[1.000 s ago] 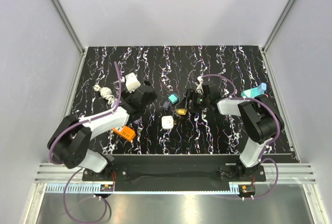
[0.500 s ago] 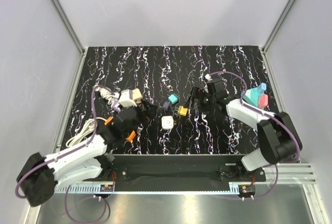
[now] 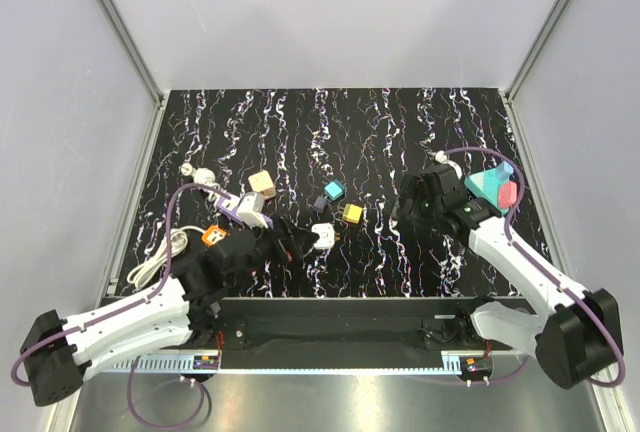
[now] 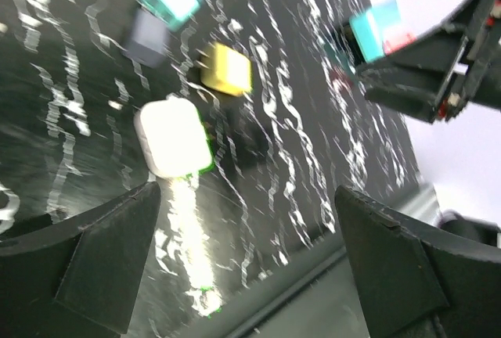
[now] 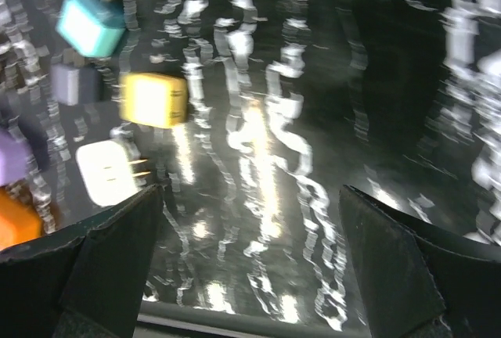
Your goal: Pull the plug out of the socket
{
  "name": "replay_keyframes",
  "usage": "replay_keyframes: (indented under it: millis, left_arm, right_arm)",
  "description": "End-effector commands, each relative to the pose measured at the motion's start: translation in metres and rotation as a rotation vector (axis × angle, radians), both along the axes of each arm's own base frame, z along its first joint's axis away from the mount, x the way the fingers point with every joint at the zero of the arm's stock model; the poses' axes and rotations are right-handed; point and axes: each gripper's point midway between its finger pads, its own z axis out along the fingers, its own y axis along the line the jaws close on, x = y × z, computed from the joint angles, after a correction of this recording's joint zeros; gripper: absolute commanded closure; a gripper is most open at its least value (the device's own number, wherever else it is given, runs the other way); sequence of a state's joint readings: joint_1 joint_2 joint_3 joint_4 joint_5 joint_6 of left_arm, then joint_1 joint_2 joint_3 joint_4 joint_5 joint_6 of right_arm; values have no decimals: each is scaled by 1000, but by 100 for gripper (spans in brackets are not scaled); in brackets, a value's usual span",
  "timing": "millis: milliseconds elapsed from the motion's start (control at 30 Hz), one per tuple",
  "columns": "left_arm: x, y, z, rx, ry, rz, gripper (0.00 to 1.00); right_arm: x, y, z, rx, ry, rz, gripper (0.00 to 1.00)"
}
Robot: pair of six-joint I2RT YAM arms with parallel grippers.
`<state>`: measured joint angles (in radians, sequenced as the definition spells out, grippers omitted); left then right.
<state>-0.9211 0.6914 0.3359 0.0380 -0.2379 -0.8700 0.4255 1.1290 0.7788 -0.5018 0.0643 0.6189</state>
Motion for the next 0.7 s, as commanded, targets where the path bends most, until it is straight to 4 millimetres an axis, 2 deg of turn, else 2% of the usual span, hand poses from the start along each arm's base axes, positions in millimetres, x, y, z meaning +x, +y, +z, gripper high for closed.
replay_keyframes:
  millis: [0, 33, 167, 200, 267, 300, 367, 400, 433, 467, 500, 533, 567, 600, 667]
  left_arm:
    - [-15, -27, 28, -70, 7, -96, 1]
    - [-17, -30, 24, -61, 21, -105, 1]
    - [-29, -50, 30, -67, 26, -160, 1]
    - [-29, -55, 36, -78, 21, -171, 1]
    - [-31, -64, 43, -79, 0, -214, 1]
    - [-28, -68, 55, -86, -26, -221, 1]
    - [-22, -72, 58, -30, -74, -233, 1]
    - [-17, -76, 70, -23, -100, -235, 1]
    - [-12, -80, 67, 11, -102, -239, 1]
    - [-8, -83, 69, 36, -124, -257, 1]
    - [-3, -89, 81, 25, -147, -268, 1]
    - [1, -94, 76, 40, -143, -287, 1]
    - [4, -98, 77, 19, -137, -319, 1]
    - [8, -104, 87, -28, -160, -336, 1]
    - [12, -109, 83, -64, -145, -387, 1]
  right_arm:
    - [-18, -40, -2, -129, 29, -143, 0]
    - [-19, -47, 3, -140, 16, -163, 0]
    - [-26, -76, 6, -138, 43, -262, 0]
    - [-24, -87, 6, -120, 50, -313, 0]
    - [-22, -94, 10, -74, 54, -362, 0]
    - [-20, -100, 12, -69, 49, -388, 0]
    - [-14, -124, 19, -91, 22, -485, 0]
    - [-12, -136, 21, -122, 8, -530, 0]
    - [-10, -148, 21, -129, 12, -583, 0]
    - [-7, -153, 24, -124, 2, -609, 0]
    - [-3, -154, 23, -103, 0, -616, 0]
    - [-1, -164, 16, -89, 15, -660, 0]
    - [9, -165, 17, -63, -16, -668, 0]
    - [14, -166, 17, -43, -25, -670, 0]
    - [22, -181, 15, -72, -32, -713, 0]
